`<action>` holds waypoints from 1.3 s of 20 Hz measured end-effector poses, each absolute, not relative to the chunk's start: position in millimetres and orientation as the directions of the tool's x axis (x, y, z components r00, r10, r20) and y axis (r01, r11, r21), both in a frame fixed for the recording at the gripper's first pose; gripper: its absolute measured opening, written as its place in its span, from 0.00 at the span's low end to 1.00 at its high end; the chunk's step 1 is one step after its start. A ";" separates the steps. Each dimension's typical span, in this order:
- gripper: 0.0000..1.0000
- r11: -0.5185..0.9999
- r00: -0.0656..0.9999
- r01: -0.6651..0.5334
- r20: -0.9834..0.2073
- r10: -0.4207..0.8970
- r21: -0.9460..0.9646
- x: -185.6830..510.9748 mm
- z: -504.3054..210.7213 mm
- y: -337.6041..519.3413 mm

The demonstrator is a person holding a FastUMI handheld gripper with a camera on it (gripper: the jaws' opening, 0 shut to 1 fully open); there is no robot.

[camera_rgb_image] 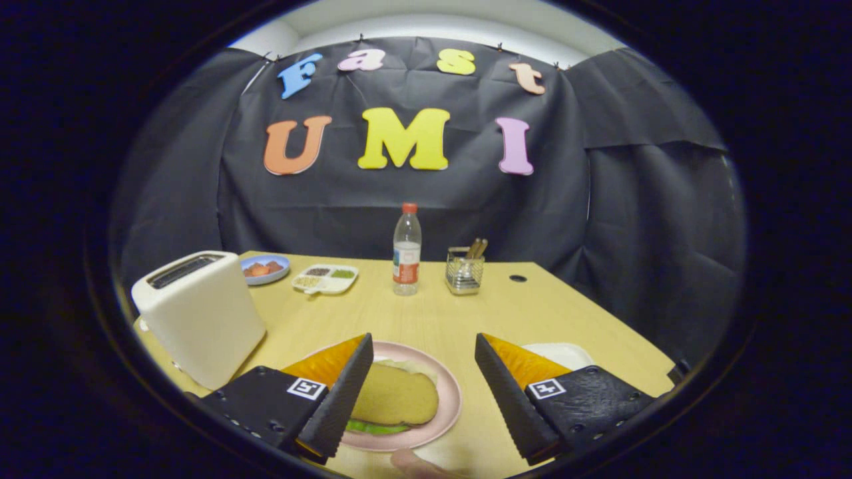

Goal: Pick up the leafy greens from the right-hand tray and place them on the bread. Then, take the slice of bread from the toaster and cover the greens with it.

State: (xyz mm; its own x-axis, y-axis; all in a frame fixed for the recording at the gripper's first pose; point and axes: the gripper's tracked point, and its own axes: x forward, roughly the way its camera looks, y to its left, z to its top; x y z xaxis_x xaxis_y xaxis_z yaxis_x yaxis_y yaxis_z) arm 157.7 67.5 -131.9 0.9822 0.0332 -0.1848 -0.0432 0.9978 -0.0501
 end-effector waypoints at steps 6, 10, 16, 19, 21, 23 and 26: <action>0.94 0.997 0.998 -0.061 -0.025 0.059 -0.057 87.1 -50.0 80.8; 0.94 0.996 0.998 -0.052 0.030 0.054 -0.069 35.5 -14.0 85.3; 0.96 0.993 0.992 -0.086 0.089 0.093 -0.076 -17.7 15.8 87.4; 0.95 0.993 0.989 -0.096 0.108 0.103 -0.071 -30.2 22.5 83.1; 0.95 0.994 0.989 -0.095 0.108 0.101 -0.060 -32.5 22.3 78.9; 0.95 0.995 0.990 -0.090 0.100 0.095 -0.053 -31.8 20.8 74.5; 0.96 0.995 0.991 -0.094 0.091 0.097 -0.036 -29.6 20.3 73.2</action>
State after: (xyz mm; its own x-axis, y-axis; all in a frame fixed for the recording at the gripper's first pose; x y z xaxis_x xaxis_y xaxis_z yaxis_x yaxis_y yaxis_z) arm -29.6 73.2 20.3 0.9911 0.0974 0.0907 -0.0945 0.9949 -0.0362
